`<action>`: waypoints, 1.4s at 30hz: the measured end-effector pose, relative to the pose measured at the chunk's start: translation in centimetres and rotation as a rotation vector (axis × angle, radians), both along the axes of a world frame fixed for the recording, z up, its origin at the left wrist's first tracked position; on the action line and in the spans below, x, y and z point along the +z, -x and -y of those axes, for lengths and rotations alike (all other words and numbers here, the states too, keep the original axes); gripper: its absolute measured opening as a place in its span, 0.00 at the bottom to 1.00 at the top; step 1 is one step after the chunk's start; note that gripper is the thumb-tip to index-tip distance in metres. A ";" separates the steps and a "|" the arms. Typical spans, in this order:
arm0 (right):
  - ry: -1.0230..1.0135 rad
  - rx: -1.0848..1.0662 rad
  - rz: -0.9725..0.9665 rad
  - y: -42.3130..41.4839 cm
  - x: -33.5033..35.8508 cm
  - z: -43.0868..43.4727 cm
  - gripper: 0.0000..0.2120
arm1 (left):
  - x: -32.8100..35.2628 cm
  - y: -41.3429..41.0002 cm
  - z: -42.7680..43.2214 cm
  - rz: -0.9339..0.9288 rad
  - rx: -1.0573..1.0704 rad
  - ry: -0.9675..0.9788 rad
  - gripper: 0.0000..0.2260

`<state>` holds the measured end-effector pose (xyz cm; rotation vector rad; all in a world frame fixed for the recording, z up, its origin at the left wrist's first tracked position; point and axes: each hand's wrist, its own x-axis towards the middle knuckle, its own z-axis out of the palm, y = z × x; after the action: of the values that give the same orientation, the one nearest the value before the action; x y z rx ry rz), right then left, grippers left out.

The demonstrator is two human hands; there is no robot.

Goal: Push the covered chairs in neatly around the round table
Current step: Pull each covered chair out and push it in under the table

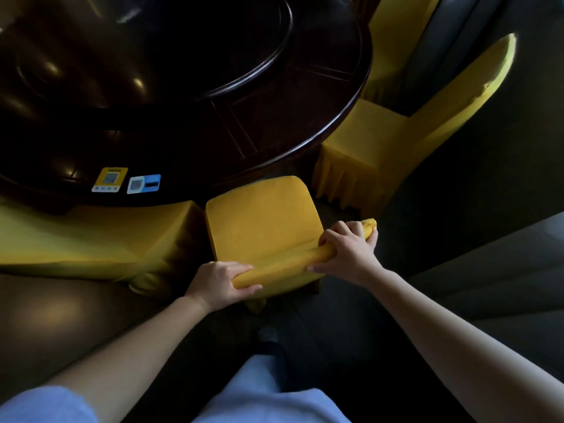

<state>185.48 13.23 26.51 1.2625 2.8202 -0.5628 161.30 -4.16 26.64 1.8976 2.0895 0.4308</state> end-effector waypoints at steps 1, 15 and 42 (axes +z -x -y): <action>-0.005 0.046 0.003 -0.2 -0.1 0.0 0.29 | 0.0 0.3 0.1 -0.002 0.004 0.011 0.41; -0.068 0.018 -0.093 3.5 -0.2 2.3 0.14 | -0.1 4.8 1.7 0.054 0.016 0.004 0.40; 0.085 -0.024 0.076 13.1 0.8 -10.6 0.29 | -2.4 12.6 -8.7 0.091 0.097 -0.117 0.31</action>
<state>172.34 23.78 27.36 1.2760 2.6925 -0.6142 148.70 4.57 24.27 1.8069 2.1455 0.6627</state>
